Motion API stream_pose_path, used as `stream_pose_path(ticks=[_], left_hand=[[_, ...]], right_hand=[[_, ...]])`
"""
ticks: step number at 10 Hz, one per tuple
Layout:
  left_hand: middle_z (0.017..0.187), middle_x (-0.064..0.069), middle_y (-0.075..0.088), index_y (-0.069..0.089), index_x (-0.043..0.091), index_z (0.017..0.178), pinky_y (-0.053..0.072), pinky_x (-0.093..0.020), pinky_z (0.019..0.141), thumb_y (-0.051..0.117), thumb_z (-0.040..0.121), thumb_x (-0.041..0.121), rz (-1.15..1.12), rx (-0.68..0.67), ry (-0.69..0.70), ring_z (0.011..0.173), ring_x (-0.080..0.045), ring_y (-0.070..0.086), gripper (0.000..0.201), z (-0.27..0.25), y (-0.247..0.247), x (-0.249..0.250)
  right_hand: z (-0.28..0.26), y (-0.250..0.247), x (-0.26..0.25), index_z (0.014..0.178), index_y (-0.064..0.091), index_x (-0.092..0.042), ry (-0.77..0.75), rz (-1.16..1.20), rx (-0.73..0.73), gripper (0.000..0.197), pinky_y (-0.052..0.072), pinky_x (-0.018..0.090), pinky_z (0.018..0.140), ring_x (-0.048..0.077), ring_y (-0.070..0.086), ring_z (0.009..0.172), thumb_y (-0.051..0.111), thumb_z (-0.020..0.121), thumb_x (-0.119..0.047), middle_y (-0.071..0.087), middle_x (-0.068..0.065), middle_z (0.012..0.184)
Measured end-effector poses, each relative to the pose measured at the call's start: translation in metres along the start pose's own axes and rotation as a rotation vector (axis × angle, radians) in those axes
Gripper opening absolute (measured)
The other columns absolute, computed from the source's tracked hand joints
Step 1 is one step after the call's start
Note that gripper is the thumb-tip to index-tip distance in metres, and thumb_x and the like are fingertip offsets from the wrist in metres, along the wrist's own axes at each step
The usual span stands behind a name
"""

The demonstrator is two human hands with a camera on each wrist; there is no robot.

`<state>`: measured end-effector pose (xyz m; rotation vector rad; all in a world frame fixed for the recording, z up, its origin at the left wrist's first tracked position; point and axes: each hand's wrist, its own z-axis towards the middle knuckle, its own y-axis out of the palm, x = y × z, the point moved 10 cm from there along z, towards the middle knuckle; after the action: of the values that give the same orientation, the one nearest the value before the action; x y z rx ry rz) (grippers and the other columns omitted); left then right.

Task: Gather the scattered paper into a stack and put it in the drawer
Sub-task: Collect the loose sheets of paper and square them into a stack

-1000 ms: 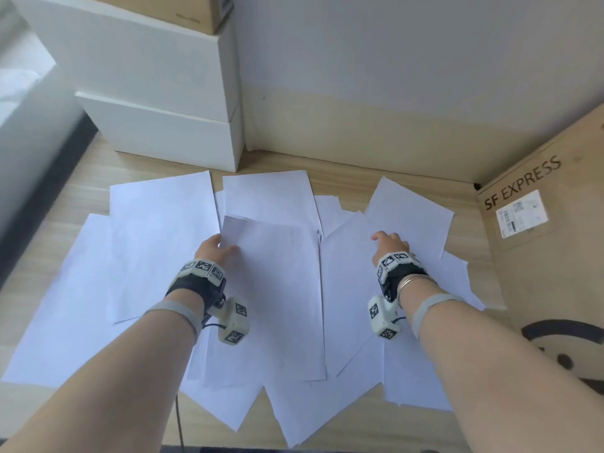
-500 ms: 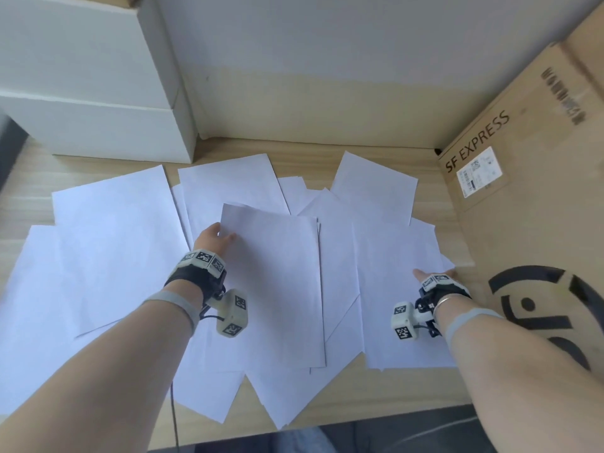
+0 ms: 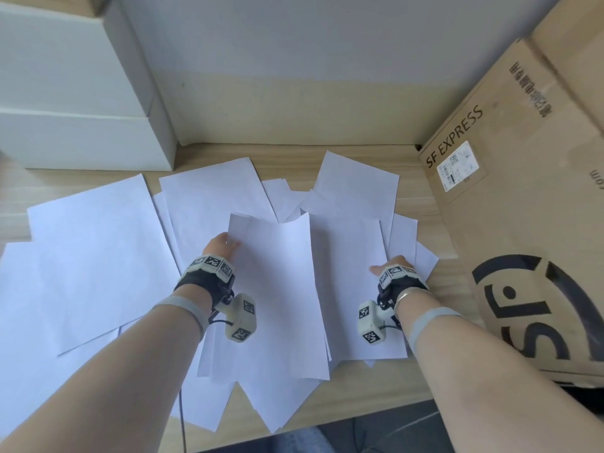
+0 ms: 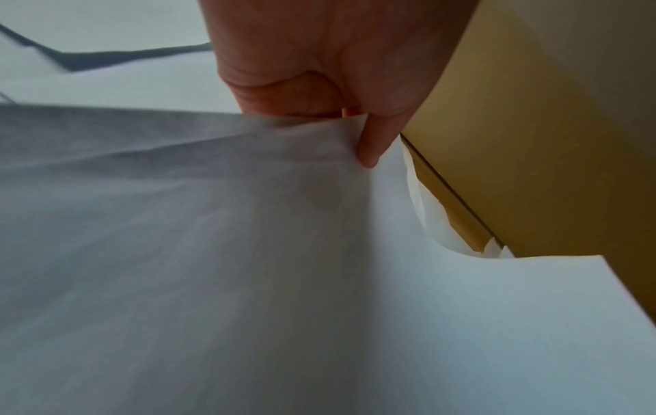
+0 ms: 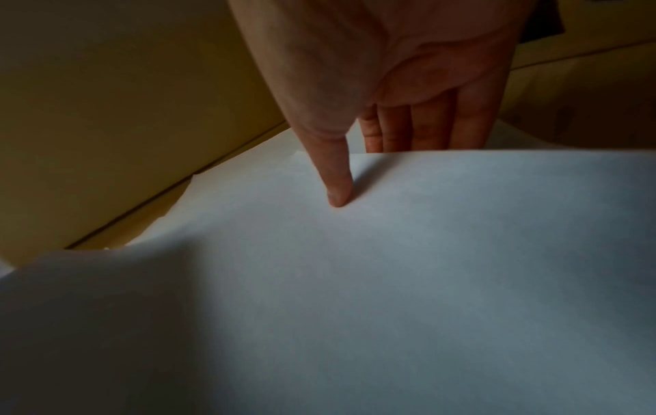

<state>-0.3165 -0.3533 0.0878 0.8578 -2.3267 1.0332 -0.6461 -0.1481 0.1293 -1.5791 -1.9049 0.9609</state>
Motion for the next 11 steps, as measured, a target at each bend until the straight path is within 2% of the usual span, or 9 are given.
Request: stream_pose_path(ticks=[1, 2, 3, 4, 6, 8, 9, 10, 11], left_hand=[[0.133, -0.023, 0.053, 0.048, -0.002, 0.13, 0.039, -0.04, 0.105, 0.047, 0.094, 0.013, 0.01, -0.015, 0.008, 0.123, -0.036, 0.051, 0.038, 0.001, 0.001, 0.002], [0.132, -0.022, 0.054, 0.048, -0.001, 0.129, 0.038, -0.038, 0.101, 0.044, 0.095, 0.015, 0.026, -0.009, 0.0, 0.121, -0.035, 0.051, 0.038, 0.0, 0.0, -0.001], [0.132, -0.023, 0.052, 0.046, -0.001, 0.13, 0.038, -0.038, 0.102, 0.042, 0.096, 0.015, 0.005, -0.019, -0.005, 0.122, -0.035, 0.051, 0.038, 0.0, -0.004, -0.005], [0.13, -0.024, 0.053, 0.046, -0.001, 0.13, 0.038, -0.038, 0.1, 0.04, 0.097, 0.013, -0.028, 0.003, 0.001, 0.12, -0.036, 0.051, 0.036, 0.002, -0.014, -0.009], [0.11, -0.021, 0.057, 0.048, -0.001, 0.125, 0.038, -0.033, 0.086, 0.038, 0.097, 0.013, -0.149, 0.04, 0.047, 0.112, -0.038, 0.055, 0.033, 0.003, -0.025, -0.01], [0.128, -0.022, 0.056, 0.046, 0.001, 0.132, 0.039, -0.036, 0.099, 0.037, 0.098, 0.014, -0.196, 0.112, 0.064, 0.121, -0.036, 0.051, 0.037, -0.005, -0.039, -0.01], [0.121, -0.021, 0.057, 0.047, -0.001, 0.129, 0.037, -0.032, 0.089, 0.036, 0.099, 0.014, -0.156, 0.114, 0.078, 0.118, -0.036, 0.052, 0.035, -0.002, -0.044, -0.009], [0.132, -0.022, 0.053, 0.043, -0.001, 0.133, 0.036, -0.039, 0.104, 0.037, 0.099, 0.018, -0.137, 0.1, 0.054, 0.122, -0.037, 0.049, 0.04, 0.006, -0.046, -0.016], [0.1, -0.016, 0.059, 0.051, 0.002, 0.115, 0.041, -0.032, 0.085, 0.038, 0.097, 0.017, -0.14, 0.076, 0.055, 0.097, -0.029, 0.055, 0.027, 0.009, -0.043, -0.021]], right_hand=[[-0.006, 0.004, -0.011, 0.108, 0.058, -0.008, -0.052, -0.063, -0.061, 0.032, 0.044, 0.029, 0.081, 0.03, 0.059, 0.102, 0.063, 0.085, -0.03, 0.063, 0.014, 0.106], [-0.015, 0.006, -0.019, 0.078, 0.051, -0.012, -0.129, -0.208, -0.095, 0.013, 0.042, 0.017, 0.057, 0.022, 0.05, 0.08, 0.056, 0.089, -0.018, 0.053, 0.005, 0.082], [-0.022, -0.002, -0.022, 0.056, 0.042, -0.015, -0.153, -0.321, -0.032, 0.032, 0.04, 0.021, 0.067, 0.019, 0.052, 0.072, 0.051, 0.087, -0.011, 0.045, 0.001, 0.065], [-0.028, -0.009, -0.02, 0.055, 0.042, -0.015, -0.185, -0.528, -0.024, 0.033, 0.041, 0.023, 0.069, 0.022, 0.053, 0.079, 0.055, 0.085, -0.013, 0.043, 0.0, 0.063], [-0.034, -0.014, -0.016, 0.058, 0.044, -0.012, -0.194, -0.612, -0.038, 0.029, 0.044, 0.029, 0.074, 0.027, 0.051, 0.084, 0.052, 0.086, -0.009, 0.05, 0.008, 0.089], [-0.029, -0.02, -0.019, 0.081, 0.056, -0.014, -0.232, -0.567, 0.011, 0.01, 0.041, 0.02, 0.068, 0.022, 0.05, 0.082, 0.051, 0.088, -0.011, 0.047, 0.001, 0.069], [-0.017, -0.011, -0.004, 0.116, 0.057, -0.007, -0.152, -0.137, -0.078, 0.025, 0.043, 0.017, 0.048, 0.019, 0.044, 0.087, 0.05, 0.092, -0.009, 0.059, 0.01, 0.101], [-0.008, -0.002, -0.002, 0.133, 0.046, 0.0, -0.107, 0.198, -0.113, 0.042, 0.037, 0.023, 0.053, 0.019, 0.042, 0.092, 0.052, 0.093, -0.011, 0.05, 0.005, 0.092], [-0.011, 0.012, -0.015, 0.133, 0.046, -0.002, -0.077, 0.287, -0.11, 0.047, 0.041, 0.027, 0.075, 0.03, 0.052, 0.111, 0.059, 0.089, -0.014, 0.043, -0.002, 0.077]])
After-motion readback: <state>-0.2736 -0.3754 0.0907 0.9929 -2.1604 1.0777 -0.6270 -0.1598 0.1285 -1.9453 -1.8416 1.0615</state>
